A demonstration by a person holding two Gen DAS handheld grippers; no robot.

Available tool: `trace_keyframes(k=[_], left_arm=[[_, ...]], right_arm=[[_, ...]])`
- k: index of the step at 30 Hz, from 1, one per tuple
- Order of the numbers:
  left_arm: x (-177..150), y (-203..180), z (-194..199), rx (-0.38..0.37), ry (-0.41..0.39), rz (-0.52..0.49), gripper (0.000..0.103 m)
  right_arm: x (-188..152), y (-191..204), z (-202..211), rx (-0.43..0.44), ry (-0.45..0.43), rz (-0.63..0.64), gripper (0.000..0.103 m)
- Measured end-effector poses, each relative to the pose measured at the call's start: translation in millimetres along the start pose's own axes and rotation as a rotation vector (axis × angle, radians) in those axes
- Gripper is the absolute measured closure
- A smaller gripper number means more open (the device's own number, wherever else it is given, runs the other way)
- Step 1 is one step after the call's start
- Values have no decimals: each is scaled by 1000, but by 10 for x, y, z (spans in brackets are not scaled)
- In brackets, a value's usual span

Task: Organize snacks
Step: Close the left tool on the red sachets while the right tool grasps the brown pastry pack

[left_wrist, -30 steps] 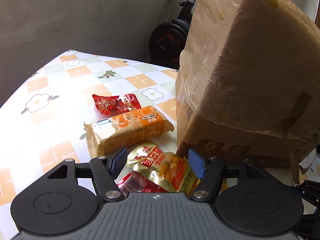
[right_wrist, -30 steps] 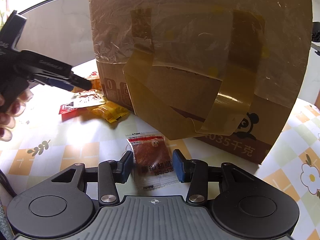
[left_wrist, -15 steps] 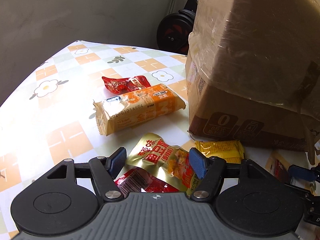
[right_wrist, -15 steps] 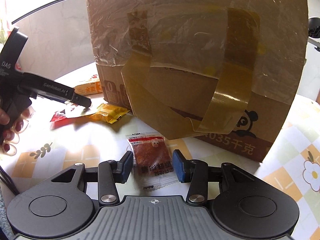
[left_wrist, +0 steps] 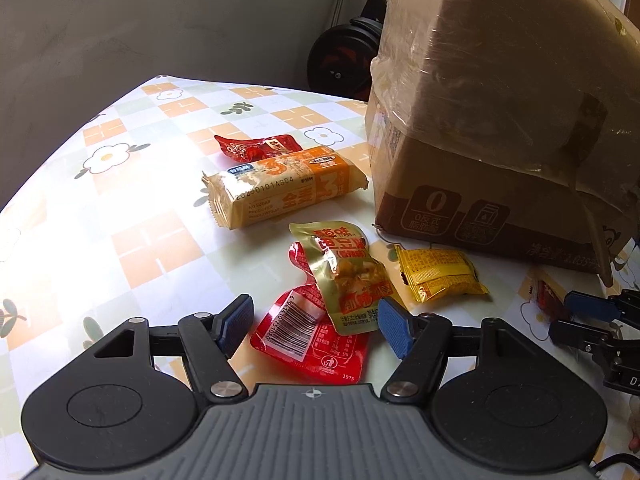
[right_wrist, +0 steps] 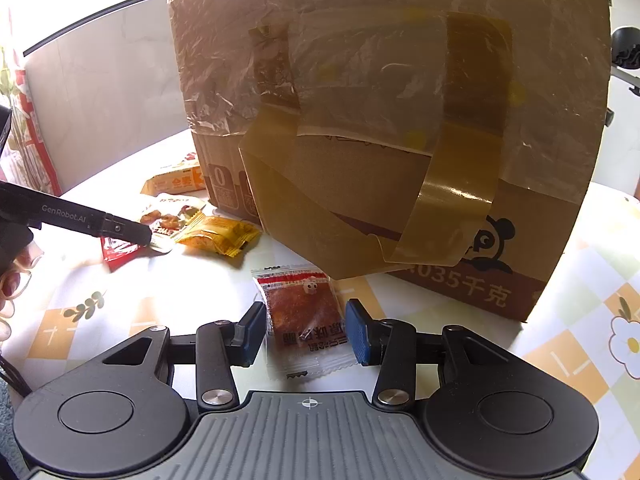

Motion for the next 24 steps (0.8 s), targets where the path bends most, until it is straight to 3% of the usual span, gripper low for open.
trace_keyframes(k=[5,9,24], left_arm=[[156,-86,80,-35,-63,22,34],[233,-225,0,-58,-47,16,51],[289,-322,-345,3,-43,-57,52]], right_arm=[[2,7,4,1,0,-2,63],[3,9,7,3,0,-4,63],[7,14,11,9,-2,-16,62]])
Point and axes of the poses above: each gripper's, at about its wrist camera, not at the fingertips, and z roughly against the way its jaws point, y to its left, x to its top, the point moved 8 cm from there along -z, roughly the way its jaws point, and after that the axes turned 4 degrees about y, right-handed, at the moved point
